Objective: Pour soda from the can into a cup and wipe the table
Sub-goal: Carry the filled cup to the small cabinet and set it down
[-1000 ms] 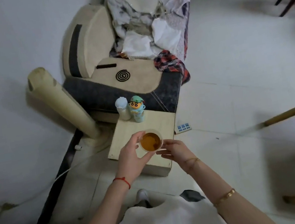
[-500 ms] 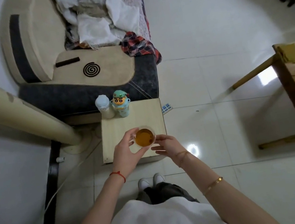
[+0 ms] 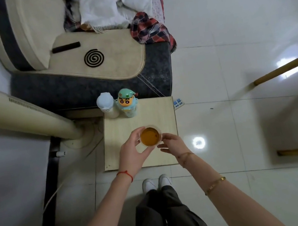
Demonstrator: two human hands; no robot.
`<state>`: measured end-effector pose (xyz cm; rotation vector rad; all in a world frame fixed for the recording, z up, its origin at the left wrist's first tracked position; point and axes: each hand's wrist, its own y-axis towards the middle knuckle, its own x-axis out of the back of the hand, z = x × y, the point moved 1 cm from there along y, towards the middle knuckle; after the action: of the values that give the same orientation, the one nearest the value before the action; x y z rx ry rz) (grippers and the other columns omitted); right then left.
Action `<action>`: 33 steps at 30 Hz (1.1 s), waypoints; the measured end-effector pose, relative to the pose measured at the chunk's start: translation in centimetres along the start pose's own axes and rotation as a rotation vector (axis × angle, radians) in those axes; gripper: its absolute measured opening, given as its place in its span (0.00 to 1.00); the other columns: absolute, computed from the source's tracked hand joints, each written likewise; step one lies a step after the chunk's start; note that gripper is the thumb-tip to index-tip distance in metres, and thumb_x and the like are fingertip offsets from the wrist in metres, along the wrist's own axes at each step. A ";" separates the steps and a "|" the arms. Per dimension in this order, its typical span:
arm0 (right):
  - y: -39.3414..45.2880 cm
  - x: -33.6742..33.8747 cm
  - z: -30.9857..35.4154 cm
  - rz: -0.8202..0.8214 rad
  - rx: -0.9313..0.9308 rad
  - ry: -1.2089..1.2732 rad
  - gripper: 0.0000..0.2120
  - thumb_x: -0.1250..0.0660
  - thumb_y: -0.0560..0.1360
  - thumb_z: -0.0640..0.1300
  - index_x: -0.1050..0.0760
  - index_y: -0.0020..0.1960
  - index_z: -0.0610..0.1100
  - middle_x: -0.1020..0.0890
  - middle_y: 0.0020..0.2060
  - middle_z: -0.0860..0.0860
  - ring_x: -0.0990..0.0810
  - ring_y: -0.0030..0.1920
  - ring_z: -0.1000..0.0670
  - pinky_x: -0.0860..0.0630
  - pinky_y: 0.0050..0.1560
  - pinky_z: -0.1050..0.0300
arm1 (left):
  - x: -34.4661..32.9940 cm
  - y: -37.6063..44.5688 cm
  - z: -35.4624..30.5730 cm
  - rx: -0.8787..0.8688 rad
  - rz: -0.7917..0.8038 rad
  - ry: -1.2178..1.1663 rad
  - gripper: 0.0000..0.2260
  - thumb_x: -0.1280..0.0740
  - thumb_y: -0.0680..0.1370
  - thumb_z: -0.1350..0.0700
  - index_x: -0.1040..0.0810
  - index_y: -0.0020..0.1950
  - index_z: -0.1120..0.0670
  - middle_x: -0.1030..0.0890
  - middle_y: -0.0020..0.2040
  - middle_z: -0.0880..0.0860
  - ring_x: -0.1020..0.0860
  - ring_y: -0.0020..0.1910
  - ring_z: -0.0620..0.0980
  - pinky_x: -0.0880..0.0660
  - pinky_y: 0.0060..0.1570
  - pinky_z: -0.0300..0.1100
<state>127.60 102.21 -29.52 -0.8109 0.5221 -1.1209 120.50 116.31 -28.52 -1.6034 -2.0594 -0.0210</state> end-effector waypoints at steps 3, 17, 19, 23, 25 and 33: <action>3.7 0.3 -1.0 0.005 0.005 -0.036 0.17 0.47 0.79 0.31 0.24 0.60 0.37 0.20 0.50 0.44 0.22 0.46 0.48 0.23 0.52 0.56 | -1.5 2.3 2.5 0.028 -0.004 -0.022 0.28 0.22 0.70 0.53 0.29 0.66 0.40 0.23 0.62 0.38 0.25 0.62 0.39 0.29 0.63 0.32; 17.0 0.0 -9.1 -0.001 -0.034 -0.118 0.21 0.48 0.78 0.31 0.26 0.66 0.41 0.21 0.55 0.47 0.20 0.49 0.48 0.23 0.59 0.48 | -8.3 9.5 15.6 0.170 -0.027 -0.137 0.27 0.21 0.69 0.58 0.26 0.62 0.40 0.20 0.58 0.37 0.22 0.60 0.38 0.27 0.61 0.34; 17.9 -0.3 -10.0 -0.006 -0.035 -0.126 0.20 0.47 0.78 0.32 0.26 0.66 0.42 0.20 0.57 0.47 0.20 0.50 0.48 0.23 0.59 0.50 | -8.7 9.9 16.8 0.175 -0.022 -0.141 0.29 0.21 0.69 0.59 0.27 0.61 0.35 0.20 0.58 0.36 0.22 0.60 0.38 0.26 0.62 0.37; 18.7 -0.8 -11.0 -0.002 -0.024 -0.123 0.20 0.45 0.78 0.31 0.26 0.66 0.42 0.21 0.59 0.46 0.20 0.53 0.47 0.23 0.60 0.51 | -9.1 10.3 18.3 0.178 -0.008 -0.142 0.29 0.21 0.69 0.59 0.28 0.63 0.36 0.21 0.61 0.38 0.23 0.63 0.39 0.26 0.64 0.41; 18.9 -1.0 -11.3 0.001 -0.015 -0.122 0.20 0.46 0.78 0.31 0.26 0.65 0.41 0.21 0.59 0.44 0.21 0.56 0.44 0.23 0.61 0.51 | -9.2 10.3 18.8 0.175 -0.003 -0.147 0.29 0.22 0.69 0.59 0.28 0.64 0.37 0.21 0.62 0.40 0.24 0.63 0.40 0.27 0.66 0.44; 18.6 -1.0 -11.5 -0.019 -0.004 -0.194 0.20 0.46 0.78 0.32 0.27 0.66 0.43 0.22 0.61 0.47 0.24 0.63 0.42 0.27 0.66 0.47 | -8.8 9.9 18.9 0.186 0.042 -0.037 0.32 0.24 0.72 0.56 0.34 0.72 0.42 0.27 0.69 0.40 0.29 0.69 0.41 0.31 0.70 0.47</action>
<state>129.66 103.51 -51.28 -0.9186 0.3552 -1.0458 123.51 117.46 -51.34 -1.5425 -1.9907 0.2106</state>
